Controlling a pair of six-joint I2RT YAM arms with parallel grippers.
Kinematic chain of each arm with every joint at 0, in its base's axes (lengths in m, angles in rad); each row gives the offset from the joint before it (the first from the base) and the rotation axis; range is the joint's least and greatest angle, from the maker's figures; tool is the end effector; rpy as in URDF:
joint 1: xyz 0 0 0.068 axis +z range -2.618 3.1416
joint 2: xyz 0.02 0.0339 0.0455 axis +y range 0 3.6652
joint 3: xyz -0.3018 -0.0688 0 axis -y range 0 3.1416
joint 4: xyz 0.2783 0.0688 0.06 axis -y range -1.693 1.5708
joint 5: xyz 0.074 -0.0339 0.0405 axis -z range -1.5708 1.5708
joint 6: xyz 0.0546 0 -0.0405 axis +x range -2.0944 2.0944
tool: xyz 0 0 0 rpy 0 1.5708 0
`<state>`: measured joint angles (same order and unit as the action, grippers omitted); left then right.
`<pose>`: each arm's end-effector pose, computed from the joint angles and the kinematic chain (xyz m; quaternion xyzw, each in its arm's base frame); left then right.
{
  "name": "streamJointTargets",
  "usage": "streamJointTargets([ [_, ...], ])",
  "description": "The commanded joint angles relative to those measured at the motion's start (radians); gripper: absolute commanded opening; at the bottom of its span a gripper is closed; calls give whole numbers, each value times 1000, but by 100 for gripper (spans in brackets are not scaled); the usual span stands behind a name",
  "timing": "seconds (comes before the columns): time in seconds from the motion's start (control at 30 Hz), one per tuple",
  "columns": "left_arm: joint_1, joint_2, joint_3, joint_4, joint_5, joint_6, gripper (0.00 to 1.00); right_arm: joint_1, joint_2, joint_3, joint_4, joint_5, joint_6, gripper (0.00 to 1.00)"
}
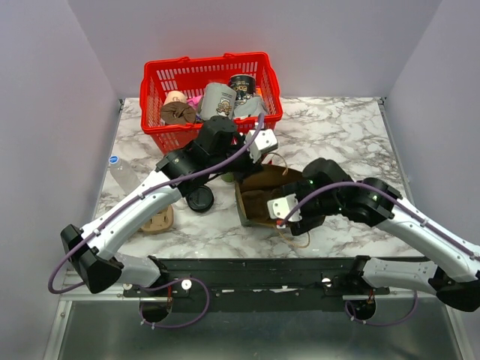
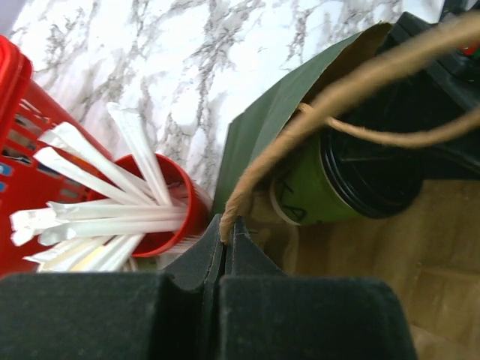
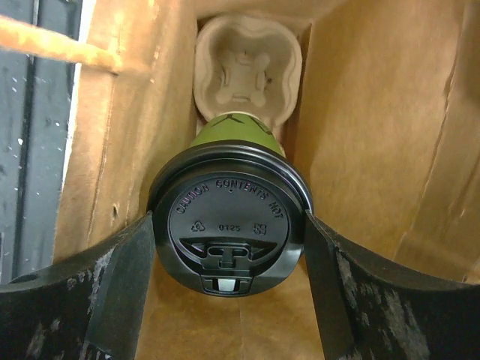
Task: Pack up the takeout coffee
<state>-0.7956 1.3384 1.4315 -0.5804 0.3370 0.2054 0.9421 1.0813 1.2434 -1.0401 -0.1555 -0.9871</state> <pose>0.2201 -0.2504 0.4340 0.4812 0.6996 -0.2853 0.4446 0.1254 0.1868 0.3855 -0.7857 0.5126 0.0654 0.3400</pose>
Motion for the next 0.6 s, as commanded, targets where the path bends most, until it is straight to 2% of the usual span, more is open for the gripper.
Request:
streamJointTargets([
  [0.0,-20,-60,-58,63,49,-119,0,60,-46,-84,83,151,59,1],
  [0.17,-27,-94,-146,145,146,-182,0,84,-57,-121,74,205,133,1],
  [0.2,-27,-105,-167,160,164,-188,2,84,-60,-128,72,208,145,1],
  [0.23,-27,-108,-177,186,175,-202,10,86,-69,-137,69,218,146,1],
  [0.27,-27,-111,-181,197,187,-201,22,86,-72,-151,63,226,146,1],
  [0.37,-27,-110,-181,203,206,-192,32,87,-86,-150,43,255,160,1],
  [0.57,-27,-114,-161,160,224,-158,34,87,-93,-99,-55,304,266,1],
])
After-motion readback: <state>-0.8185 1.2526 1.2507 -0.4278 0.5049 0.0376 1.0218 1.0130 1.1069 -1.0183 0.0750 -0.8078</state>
